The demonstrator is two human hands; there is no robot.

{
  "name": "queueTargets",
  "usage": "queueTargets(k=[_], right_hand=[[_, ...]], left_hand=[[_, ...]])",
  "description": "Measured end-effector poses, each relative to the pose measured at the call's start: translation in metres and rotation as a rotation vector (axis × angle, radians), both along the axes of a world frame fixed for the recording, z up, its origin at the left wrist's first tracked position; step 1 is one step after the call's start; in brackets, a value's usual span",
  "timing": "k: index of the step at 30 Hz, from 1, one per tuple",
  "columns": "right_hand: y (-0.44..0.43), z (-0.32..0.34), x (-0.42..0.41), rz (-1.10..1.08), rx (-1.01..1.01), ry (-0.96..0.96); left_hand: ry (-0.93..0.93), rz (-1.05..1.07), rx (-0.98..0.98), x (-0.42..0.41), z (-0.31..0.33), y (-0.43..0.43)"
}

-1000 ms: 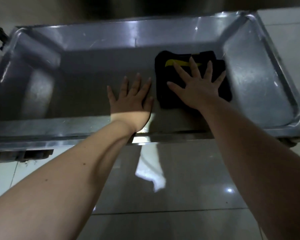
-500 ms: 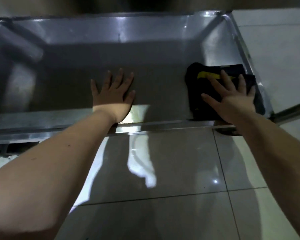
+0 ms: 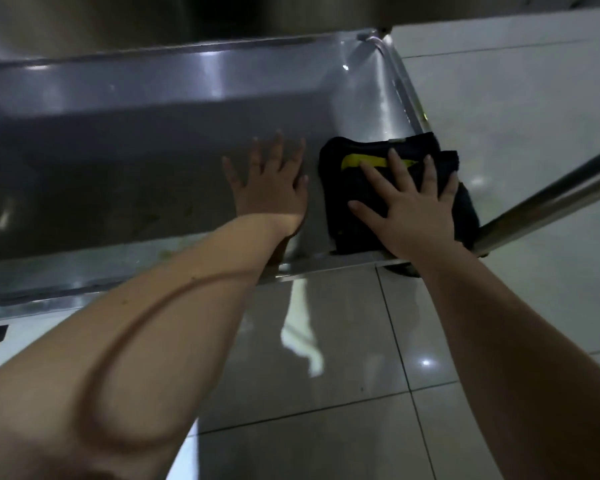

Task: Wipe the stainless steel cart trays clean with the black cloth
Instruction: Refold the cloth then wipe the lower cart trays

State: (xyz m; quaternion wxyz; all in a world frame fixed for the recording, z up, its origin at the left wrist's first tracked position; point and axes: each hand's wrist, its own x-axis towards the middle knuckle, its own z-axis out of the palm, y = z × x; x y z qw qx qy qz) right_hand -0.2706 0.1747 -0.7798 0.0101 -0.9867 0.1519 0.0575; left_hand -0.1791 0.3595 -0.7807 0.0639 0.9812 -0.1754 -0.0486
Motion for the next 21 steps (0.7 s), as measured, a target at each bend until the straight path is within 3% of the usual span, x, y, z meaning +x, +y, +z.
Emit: queueTargets(k=[8,17,21], right_hand=[[-0.01,0.0,0.015,0.016,0.016,0.005],[-0.045,0.01,0.137,0.118,0.068,0.045],[-0.042,0.009,0.149,0.107,0.055,0.058]], left_hand=[[-0.082,0.011,-0.018,0.004,-0.016,0.002],[-0.084,0.008,-0.004,0.006,-0.014,0.004],[-0.083,0.013,-0.015,0.007,-0.014,0.004]])
